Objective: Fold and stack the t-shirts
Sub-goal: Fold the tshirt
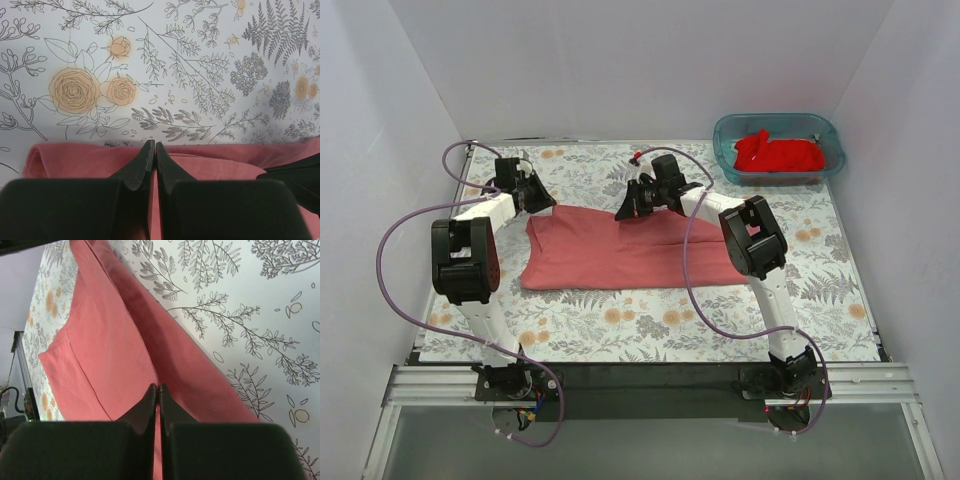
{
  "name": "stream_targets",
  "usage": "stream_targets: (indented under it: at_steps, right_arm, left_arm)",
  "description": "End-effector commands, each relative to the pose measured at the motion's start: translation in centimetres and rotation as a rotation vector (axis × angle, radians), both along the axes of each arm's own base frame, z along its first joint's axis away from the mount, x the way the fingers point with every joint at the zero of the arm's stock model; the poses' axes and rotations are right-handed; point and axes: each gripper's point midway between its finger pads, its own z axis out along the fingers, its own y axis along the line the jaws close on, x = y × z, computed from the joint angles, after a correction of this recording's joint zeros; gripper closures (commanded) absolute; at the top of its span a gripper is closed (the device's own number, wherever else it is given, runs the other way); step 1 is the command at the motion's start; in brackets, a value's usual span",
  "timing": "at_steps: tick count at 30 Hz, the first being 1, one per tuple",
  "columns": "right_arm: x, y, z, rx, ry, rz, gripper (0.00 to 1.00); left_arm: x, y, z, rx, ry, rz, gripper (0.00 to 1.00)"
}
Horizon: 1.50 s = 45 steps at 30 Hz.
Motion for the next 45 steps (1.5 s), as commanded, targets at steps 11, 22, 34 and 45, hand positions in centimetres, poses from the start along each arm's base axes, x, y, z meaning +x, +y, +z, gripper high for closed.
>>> stream_targets:
  at_steps: [11, 22, 34, 45]
  right_arm:
    - [0.1, -0.4, 1.8, -0.027, -0.096, 0.005, 0.99]
    - [-1.1, -0.1, 4.0, -0.044, -0.174, 0.039, 0.99]
    - [-4.0, 0.3, 3.5, -0.107, -0.217, 0.105, 0.99]
    - [-6.1, -1.1, 2.2, -0.157, -0.235, 0.142, 0.99]
  left_arm:
    - [-0.2, 0.0, 4.0, -0.006, -0.098, -0.008, 1.00]
    - [-2.1, -0.1, 4.5, -0.009, -0.087, -0.006, 1.00]
    - [-5.0, 0.1, 3.6, -0.002, -0.038, 0.017, 1.00]
    - [-6.2, 0.8, 3.0, 0.038, -0.021, 0.051, 1.00]
